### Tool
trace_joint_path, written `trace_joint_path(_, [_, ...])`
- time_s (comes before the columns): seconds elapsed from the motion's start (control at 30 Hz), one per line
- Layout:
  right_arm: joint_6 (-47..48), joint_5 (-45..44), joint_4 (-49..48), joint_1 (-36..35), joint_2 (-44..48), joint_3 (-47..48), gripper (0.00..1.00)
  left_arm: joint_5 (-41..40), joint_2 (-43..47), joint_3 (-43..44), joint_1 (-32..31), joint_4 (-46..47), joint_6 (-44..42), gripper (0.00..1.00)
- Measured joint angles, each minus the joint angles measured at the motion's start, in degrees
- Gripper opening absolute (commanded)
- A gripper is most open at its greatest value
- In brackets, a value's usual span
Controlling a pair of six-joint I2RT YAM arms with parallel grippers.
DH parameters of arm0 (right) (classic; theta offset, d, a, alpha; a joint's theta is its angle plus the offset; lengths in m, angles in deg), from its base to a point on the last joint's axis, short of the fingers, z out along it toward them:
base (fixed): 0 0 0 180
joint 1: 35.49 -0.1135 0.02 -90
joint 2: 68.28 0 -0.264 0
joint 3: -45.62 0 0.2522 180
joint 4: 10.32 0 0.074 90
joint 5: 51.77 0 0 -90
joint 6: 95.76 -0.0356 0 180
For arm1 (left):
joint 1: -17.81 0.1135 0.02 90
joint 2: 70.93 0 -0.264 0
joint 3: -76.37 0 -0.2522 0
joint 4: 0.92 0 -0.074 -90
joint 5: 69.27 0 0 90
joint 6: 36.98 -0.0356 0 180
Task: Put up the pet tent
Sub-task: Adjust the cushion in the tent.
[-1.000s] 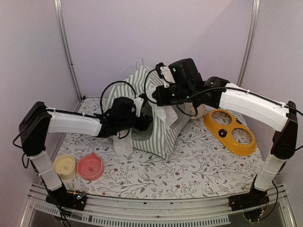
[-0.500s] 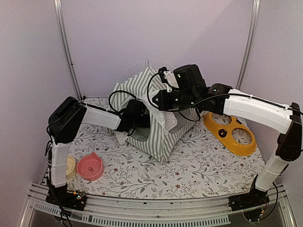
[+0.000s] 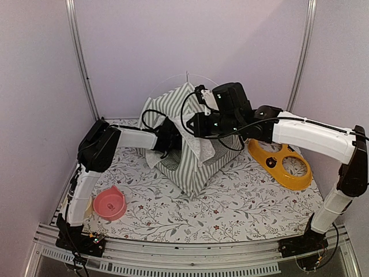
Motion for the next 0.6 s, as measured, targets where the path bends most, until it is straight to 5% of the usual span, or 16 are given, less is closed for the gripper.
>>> trace_joint_path(0.13, [-0.55, -0.33, -0.31, 0.52, 0.00, -0.92, 0.00, 0.98, 1.75, -2.58, 0.59, 1.64, 0.42, 0.00])
trace_joint_path(0.4, [-0.66, -4.13, 1.16, 0.96, -1.03, -0.85, 0.00, -2.97, 17.38, -24.70, 0.39, 9.33, 3.91, 0.00])
trace_joint_path(0.6, [-0.70, -5.16, 1.18, 0.90, -1.18, -0.50, 0.00, -9.22, 20.87, -28.04, 0.39, 10.97, 8.37, 0.00])
